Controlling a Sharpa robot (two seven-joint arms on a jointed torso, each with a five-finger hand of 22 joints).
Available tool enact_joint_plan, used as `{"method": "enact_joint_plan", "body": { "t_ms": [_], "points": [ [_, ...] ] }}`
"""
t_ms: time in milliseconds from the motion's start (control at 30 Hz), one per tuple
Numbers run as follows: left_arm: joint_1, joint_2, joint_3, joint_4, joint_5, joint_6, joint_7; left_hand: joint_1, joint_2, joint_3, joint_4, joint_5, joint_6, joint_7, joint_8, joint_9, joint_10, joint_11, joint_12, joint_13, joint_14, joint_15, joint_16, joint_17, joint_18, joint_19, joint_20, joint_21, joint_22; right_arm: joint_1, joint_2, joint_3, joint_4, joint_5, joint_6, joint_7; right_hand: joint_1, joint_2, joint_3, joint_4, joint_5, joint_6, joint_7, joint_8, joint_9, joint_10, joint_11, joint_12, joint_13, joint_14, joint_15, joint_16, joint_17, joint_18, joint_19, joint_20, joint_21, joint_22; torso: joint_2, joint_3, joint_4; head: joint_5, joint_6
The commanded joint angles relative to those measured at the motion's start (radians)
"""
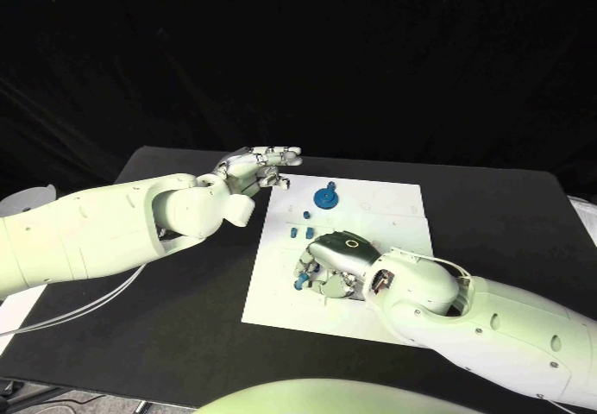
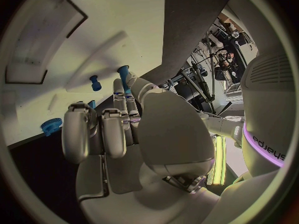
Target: Assemble the parts on the task board
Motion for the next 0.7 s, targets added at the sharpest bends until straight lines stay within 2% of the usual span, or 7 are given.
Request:
{"method": "enact_joint_plan", "body": {
  "t_ms": [33,100,167,200,300,467,700],
  "points": [
    [0.0,0.001,0.0,0.002,-0.001,0.019,0.004,-0.003,0.0,-0.004,-0.001,0.0,-0.007,-0.002,0.006,0.0,-0.006,0.002,0.005,-0.001,-0.004,0.0,-0.002,-0.001,0.019,-0.002,0.001,-0.006,-0.001,-0.004,0.003,-0.006,-0.008,-0.026,0.025,-0.018,-0.034,-0.021,-0.009,0.011,0.003,-0.035,0.01,-0.017,-0.011,-0.041,0.011,-0.005,-0.005,0.065,0.011,-0.004,0.065,0.008,-0.005,0.006,-0.01,-0.006,0.0,-0.0008,-0.0007,0.0,0.001],
    [0.0,0.001,0.0,0.003,-0.001,0.019,0.003,-0.003,0.0,-0.004,-0.001,0.0,-0.007,-0.002,0.006,0.0,-0.006,0.002,0.005,-0.001,-0.004,0.0,-0.002,-0.001,0.019,-0.002,0.001,-0.006,-0.001,-0.004,0.005,-0.007,-0.009,-0.024,0.012,-0.016,-0.061,-0.05,-0.032,0.022,0.005,-0.098,0.031,-0.018,-0.027,-0.118,0.032,-0.004,-0.006,0.063,0.029,-0.011,0.055,0.009,-0.011,0.019,-0.02,-0.019,0.0,-0.0005,-0.0007,-0.001,0.001],
    [0.0,0.0,0.0,0.003,-0.001,0.019,0.003,-0.003,0.0,-0.004,-0.001,0.0,-0.007,-0.002,0.006,0.0,-0.006,0.002,0.005,-0.001,-0.004,0.0,-0.002,-0.001,0.019,-0.002,0.001,-0.006,-0.001,-0.004,0.007,-0.009,-0.009,-0.023,-0.008,-0.014,-0.074,-0.072,-0.066,0.023,0.005,-0.17,0.039,-0.016,-0.037,-0.195,0.045,-0.003,-0.005,0.06,0.04,-0.019,0.043,0.013,-0.018,0.032,-0.031,-0.033,0.0,-0.0004,-0.0009,-0.001,0.001],
    [0.0,0.0,0.0,0.003,-0.001,0.019,0.003,-0.003,0.0,-0.004,-0.001,0.0,-0.007,-0.002,0.006,0.0,-0.006,0.002,0.005,-0.001,-0.004,0.0,-0.002,-0.001,0.019,-0.002,0.001,-0.006,-0.001,-0.004,0.007,-0.009,-0.009,-0.022,-0.016,-0.014,-0.076,-0.073,-0.082,0.024,0.004,-0.192,0.042,-0.018,-0.036,-0.221,0.048,-0.002,-0.005,0.059,0.043,-0.02,0.04,0.014,-0.019,0.036,-0.034,-0.037,0.0,-0.0002,-0.0006,-0.001,0.002],
    [0.0,-0.001,0.0,0.003,-0.001,0.02,0.001,-0.004,0.001,-0.006,-0.002,0.0,-0.008,-0.002,0.007,0.0,-0.008,0.002,0.008,-0.001,-0.005,0.001,-0.002,-0.004,0.019,-0.002,0.002,-0.007,-0.002,-0.004,0.006,-0.01,-0.009,-0.022,-0.041,-0.012,-0.071,-0.067,-0.124,0.025,0.004,-0.217,0.048,-0.017,-0.034,-0.264,0.056,0.001,-0.003,0.057,0.05,-0.024,0.033,0.017,-0.023,0.046,-0.04,-0.045,0.0,-0.0001,-0.0005,-0.001,0.002],
    [0.0,-0.002,0.0,0.003,-0.001,0.021,0.0,-0.004,0.001,-0.006,-0.002,0.0,-0.008,-0.002,0.007,0.0,-0.008,0.002,0.008,-0.001,-0.005,0.001,-0.002,-0.004,0.019,-0.002,0.002,-0.007,-0.002,-0.004,-0.002,-0.01,-0.002,-0.018,-0.095,0.002,-0.063,-0.058,-0.15,0.026,0.005,-0.219,0.052,-0.015,-0.032,-0.271,0.059,0.004,-0.002,0.057,0.053,-0.026,0.029,0.018,-0.024,0.049,-0.042,-0.048,0.0,0.0005,-0.0002,-0.004,0.005],
    [0.0,-0.004,0.0,0.002,-0.001,0.021,-0.001,-0.004,0.001,-0.006,-0.002,0.0,-0.008,-0.002,0.007,0.0,-0.008,0.002,0.008,-0.001,-0.005,0.001,-0.002,-0.004,0.019,-0.002,0.002,-0.007,-0.002,-0.004,-0.064,-0.004,0.052,0.003,-0.192,0.027,-0.051,-0.044,-0.181,0.028,0.006,-0.205,0.055,-0.013,-0.031,-0.243,0.058,0.018,0.001,0.055,0.053,-0.029,0.022,0.02,-0.026,0.05,-0.046,-0.054,-0.001,0.0006,-0.002,-0.013,0.01]
  ]
}}
